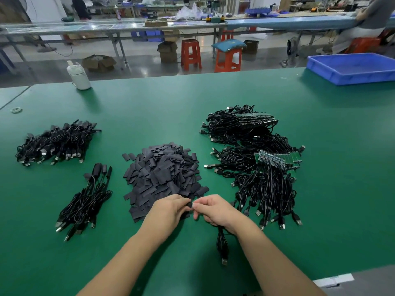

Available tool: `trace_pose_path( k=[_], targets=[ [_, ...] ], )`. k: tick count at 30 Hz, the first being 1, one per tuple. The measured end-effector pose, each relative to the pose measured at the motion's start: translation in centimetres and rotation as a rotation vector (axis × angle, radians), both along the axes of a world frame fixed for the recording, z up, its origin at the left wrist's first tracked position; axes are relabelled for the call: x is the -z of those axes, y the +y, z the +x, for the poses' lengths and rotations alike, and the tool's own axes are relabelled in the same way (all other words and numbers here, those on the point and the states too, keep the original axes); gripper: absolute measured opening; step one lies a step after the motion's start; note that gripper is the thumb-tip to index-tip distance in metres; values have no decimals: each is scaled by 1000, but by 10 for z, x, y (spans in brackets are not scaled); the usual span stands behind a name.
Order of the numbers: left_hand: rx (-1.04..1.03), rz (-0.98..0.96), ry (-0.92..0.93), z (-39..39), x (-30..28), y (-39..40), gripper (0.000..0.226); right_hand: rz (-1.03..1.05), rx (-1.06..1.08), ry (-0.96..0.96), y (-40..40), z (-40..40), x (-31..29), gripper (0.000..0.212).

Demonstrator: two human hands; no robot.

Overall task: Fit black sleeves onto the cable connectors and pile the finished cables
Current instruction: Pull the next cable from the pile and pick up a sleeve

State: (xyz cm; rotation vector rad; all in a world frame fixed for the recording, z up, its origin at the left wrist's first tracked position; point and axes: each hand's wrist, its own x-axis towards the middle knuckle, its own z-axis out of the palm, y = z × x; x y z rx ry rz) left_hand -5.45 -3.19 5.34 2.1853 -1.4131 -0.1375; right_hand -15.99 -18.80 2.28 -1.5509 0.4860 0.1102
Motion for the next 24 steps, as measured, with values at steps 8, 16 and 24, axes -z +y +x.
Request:
trace_pose_path(
  k=[8,16,24],
  targets=[
    [-14,-65,-12,-6,2,3,20,-57,-12,32,1,0,-3,18],
    [69,-42,-107,-2,2,6,21,-64,-41,35,-1,0,-2,23],
    [86,193,-215,2,13,-3,28,-47,-47,-3,-2,0,5,23]
  ],
)
